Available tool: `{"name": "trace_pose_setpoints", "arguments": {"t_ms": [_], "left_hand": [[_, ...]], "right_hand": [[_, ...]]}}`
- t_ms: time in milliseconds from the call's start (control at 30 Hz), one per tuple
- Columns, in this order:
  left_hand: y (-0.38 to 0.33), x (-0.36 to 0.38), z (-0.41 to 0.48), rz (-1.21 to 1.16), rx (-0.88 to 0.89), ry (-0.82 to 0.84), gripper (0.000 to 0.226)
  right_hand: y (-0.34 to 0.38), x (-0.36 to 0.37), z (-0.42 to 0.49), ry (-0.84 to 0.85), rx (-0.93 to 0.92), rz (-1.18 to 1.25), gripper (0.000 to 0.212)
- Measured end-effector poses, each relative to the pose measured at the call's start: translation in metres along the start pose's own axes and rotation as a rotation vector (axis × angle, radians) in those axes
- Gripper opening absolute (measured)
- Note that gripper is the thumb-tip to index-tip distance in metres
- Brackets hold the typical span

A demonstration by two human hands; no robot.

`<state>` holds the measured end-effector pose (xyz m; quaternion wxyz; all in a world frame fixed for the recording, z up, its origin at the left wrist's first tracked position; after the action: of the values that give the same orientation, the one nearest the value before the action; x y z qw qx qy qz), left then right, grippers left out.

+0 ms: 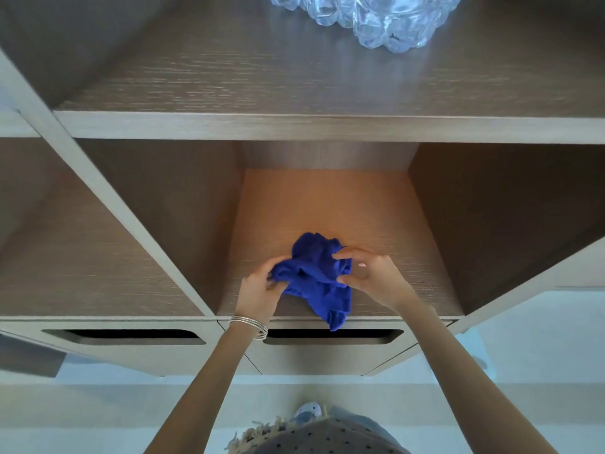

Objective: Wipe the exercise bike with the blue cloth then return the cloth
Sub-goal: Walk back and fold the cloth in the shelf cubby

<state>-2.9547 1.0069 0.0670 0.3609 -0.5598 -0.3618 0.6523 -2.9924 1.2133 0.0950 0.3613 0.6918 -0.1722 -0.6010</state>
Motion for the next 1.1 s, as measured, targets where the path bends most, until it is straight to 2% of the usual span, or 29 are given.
{"name": "trace_pose_setpoints", "arguments": {"t_ms": [133,200,267,367,500,633,700,767,900,1000,1100], "left_hand": [[-0.02,-0.026,-0.004,0.237,0.23,-0.105,0.06],[-0.036,-0.026,-0.01,0.299,0.321,-0.127,0.055],[-0.044,-0.012,-0.012,0.392,0.383,-0.061,0.045],[-0.043,0.012,-0.011,0.569,0.444,0.085,0.043],[-0.037,0.022,-0.004,0.571,0.439,0.178,0.051],[-0.03,0.021,0.001,0.553,0.416,0.208,0.057],[-0.024,0.02,0.002,0.537,0.381,0.223,0.057],[-0.021,0.02,0.0,0.54,0.393,0.23,0.055],[-0.026,0.014,-0.003,0.507,0.457,0.199,0.046],[-0.031,0.018,-0.009,0.48,0.572,0.276,0.042],[-0.026,0.031,-0.016,0.609,0.682,0.402,0.055]], "right_hand": [[0.006,0.012,0.005,0.051,-0.031,-0.048,0.039],[0.007,0.024,0.005,0.103,-0.045,-0.093,0.042],[0.009,0.032,0.005,0.123,-0.03,-0.188,0.035],[0.015,0.022,0.007,0.02,-0.017,-0.301,0.017],[0.027,-0.02,-0.001,-0.161,-0.037,-0.239,0.014],[0.012,0.002,-0.017,0.03,-0.006,-0.214,0.014],[-0.002,0.028,-0.028,0.166,0.064,-0.226,0.026],[-0.008,0.046,-0.036,0.203,0.089,-0.294,0.045],[0.011,0.056,-0.047,-0.02,-0.037,-0.589,0.075],[0.014,0.053,-0.046,-0.193,-0.095,-0.579,0.061],[0.018,0.041,-0.041,-0.241,-0.118,-0.543,0.039]]}}
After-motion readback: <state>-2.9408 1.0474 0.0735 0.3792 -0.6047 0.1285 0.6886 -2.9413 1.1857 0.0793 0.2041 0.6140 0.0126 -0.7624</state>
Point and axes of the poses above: each hand's wrist, its own z-axis towards the middle knuckle, its own x-axis out of the palm, y = z × x, the point moved 9 cm from there along z, towards the middle knuckle, and after that the axes turned 5 degrees about x, right-handed, at the moved point
